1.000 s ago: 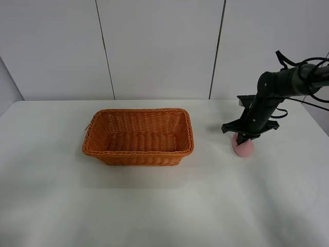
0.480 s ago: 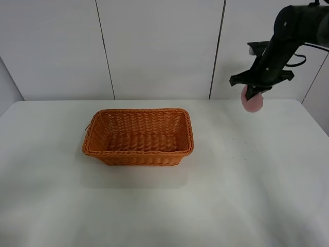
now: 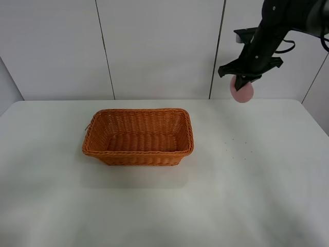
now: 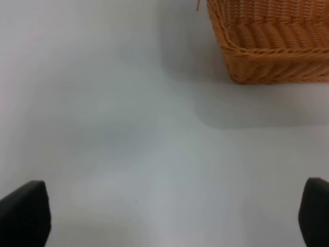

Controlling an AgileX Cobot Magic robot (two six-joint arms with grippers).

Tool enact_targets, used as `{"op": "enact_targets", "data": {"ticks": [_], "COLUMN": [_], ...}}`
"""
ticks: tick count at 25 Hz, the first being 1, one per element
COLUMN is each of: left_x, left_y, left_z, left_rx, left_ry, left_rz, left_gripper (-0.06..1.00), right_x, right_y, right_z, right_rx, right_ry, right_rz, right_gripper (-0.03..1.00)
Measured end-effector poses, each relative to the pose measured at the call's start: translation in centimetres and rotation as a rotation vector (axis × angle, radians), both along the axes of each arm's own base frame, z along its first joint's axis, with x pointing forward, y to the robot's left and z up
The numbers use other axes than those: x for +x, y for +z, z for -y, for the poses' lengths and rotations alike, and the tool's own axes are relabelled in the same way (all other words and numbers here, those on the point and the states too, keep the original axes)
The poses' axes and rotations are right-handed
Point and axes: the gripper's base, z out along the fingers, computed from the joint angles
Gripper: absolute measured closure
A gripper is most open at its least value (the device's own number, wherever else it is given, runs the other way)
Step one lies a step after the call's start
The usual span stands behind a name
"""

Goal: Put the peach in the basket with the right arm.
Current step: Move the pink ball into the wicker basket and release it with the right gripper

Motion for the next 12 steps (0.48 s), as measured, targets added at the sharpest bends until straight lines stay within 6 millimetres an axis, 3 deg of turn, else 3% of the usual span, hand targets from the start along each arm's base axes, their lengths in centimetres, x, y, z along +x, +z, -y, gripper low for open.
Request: {"op": "enact_targets", "data": {"ticks": [6,12], "left_x": [0.0,0.0], "left_y": [0.0,0.0], "left_z": [0.0,0.0], "left_rx": [0.000,0.000], "left_ry": [0.000,0.000], "left_rz": [0.000,0.000], "left_gripper": [-0.05,-0.05], "right_x": [-2.2,-5.4], "right_y": [1.9,1.2], "right_z": [-8.4,-15.9], "right_rx": [0.034,0.060], "right_ry": [0.174,0.334], "right_rz": [0.053,0.067], "right_gripper": [0.97,0.97]}}
